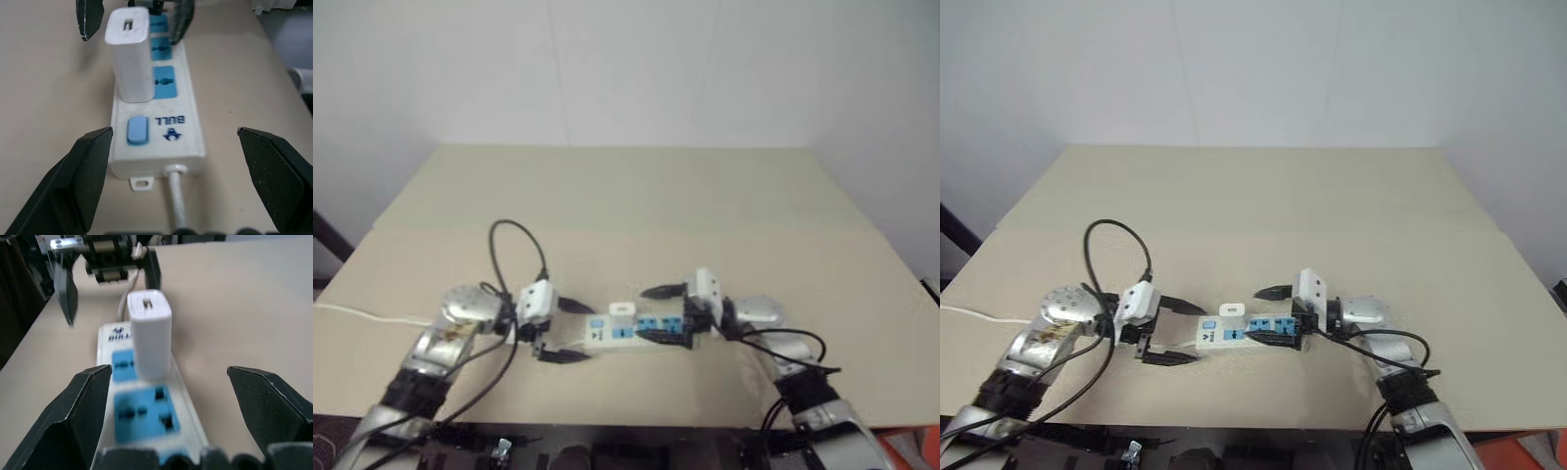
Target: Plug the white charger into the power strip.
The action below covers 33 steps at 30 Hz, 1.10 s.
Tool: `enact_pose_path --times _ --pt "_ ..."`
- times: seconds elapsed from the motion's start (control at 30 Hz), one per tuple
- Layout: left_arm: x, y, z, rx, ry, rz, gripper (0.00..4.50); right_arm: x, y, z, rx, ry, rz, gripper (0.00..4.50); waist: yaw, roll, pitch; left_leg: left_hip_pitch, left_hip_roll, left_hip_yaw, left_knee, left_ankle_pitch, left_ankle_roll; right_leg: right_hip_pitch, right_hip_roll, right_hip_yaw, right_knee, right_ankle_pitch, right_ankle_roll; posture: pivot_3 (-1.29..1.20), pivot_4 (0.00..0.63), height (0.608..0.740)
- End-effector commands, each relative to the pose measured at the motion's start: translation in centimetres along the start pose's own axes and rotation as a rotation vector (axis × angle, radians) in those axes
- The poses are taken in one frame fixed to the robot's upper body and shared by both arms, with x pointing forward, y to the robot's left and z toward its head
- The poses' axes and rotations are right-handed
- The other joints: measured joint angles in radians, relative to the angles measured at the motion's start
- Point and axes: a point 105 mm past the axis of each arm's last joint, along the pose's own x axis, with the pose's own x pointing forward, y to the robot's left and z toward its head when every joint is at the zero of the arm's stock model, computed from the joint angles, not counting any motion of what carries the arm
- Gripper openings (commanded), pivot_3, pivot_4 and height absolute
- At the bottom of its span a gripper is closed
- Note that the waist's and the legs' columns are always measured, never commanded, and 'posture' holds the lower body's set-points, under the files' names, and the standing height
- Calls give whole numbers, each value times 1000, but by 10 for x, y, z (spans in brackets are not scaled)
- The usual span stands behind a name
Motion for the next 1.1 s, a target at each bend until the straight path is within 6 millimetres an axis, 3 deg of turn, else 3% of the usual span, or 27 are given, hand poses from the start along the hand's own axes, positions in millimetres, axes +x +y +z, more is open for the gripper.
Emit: enact_pose_path --times 0.03,0.23,0.5,0.73,1.1 --pt "-18 -2 16 15 -29 32 4467 -27 0 27 -61 -20 -16 4500 -3 1 6 -2 0 0 0 0 0 -2 0 0 0 0 0 0 150 740" --pt "-53 4 24 -12 -39 168 4467 -80 -12 65 -97 -11 -135 4500 -9 3 9 -13 1 0 -1 0 0 -13 0 0 0 0 0 0 150 740" --pt "-81 -5 35 -22 -12 239 4467 -117 -9 79 -70 91 -200 4500 -4 4 11 -14 1 1 -2 0 0 -13 0 0 -4 0 0 0 150 740" --pt "-82 -7 35 -32 -8 260 4467 -122 -7 75 -57 137 -221 4500 -4 3 11 -13 1 2 -2 0 0 -12 0 0 -4 0 0 0 150 740" --pt "-77 -3 40 -31 -20 259 4467 -105 -4 70 -53 197 -235 4500 -4 3 11 -14 1 2 -2 0 0 -12 0 0 -4 0 0 0 150 740"
